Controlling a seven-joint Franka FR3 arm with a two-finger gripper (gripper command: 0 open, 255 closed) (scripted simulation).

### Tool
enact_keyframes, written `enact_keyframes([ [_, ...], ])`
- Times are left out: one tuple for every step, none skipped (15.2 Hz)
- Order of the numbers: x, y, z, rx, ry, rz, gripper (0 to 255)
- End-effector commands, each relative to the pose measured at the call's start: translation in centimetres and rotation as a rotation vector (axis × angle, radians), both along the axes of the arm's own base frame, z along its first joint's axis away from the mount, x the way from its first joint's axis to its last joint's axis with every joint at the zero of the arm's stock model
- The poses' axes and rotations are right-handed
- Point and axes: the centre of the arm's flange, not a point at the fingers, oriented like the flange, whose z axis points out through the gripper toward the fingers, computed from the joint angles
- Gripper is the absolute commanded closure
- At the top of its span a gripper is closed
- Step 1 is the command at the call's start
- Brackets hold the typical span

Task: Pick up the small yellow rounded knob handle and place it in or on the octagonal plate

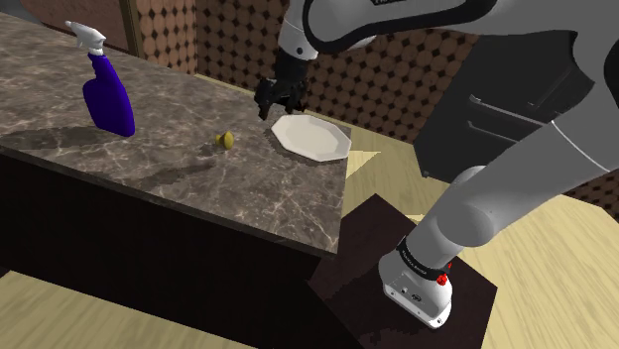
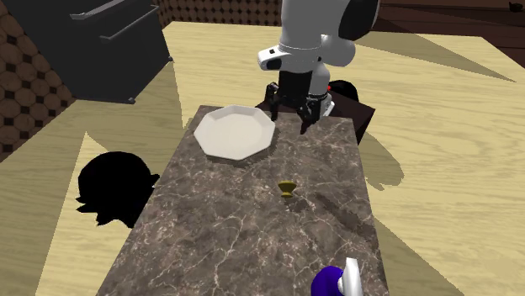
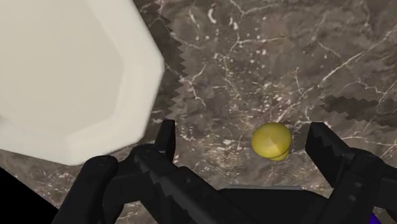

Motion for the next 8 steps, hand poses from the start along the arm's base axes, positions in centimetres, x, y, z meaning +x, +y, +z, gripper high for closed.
enact_keyframes([
  [1.7, 1.7, -1.4, -0.008, -0.002, -0.002, 0],
  [2.5, 2.5, -2.2, -0.012, -0.002, -0.003, 0],
  [3.3, 3.3, -2.9, -0.017, -0.002, -0.004, 0],
  [4.2, 4.1, -3.6, -0.021, -0.002, -0.006, 0],
  [5.0, 4.9, -4.4, -0.026, -0.002, -0.007, 0],
  [5.8, 5.7, -5.1, -0.03, -0.003, -0.008, 0],
  [6.6, 6.5, -5.9, -0.035, -0.003, -0.009, 0],
  [7.4, 7.3, -6.6, -0.039, -0.003, -0.01, 0],
])
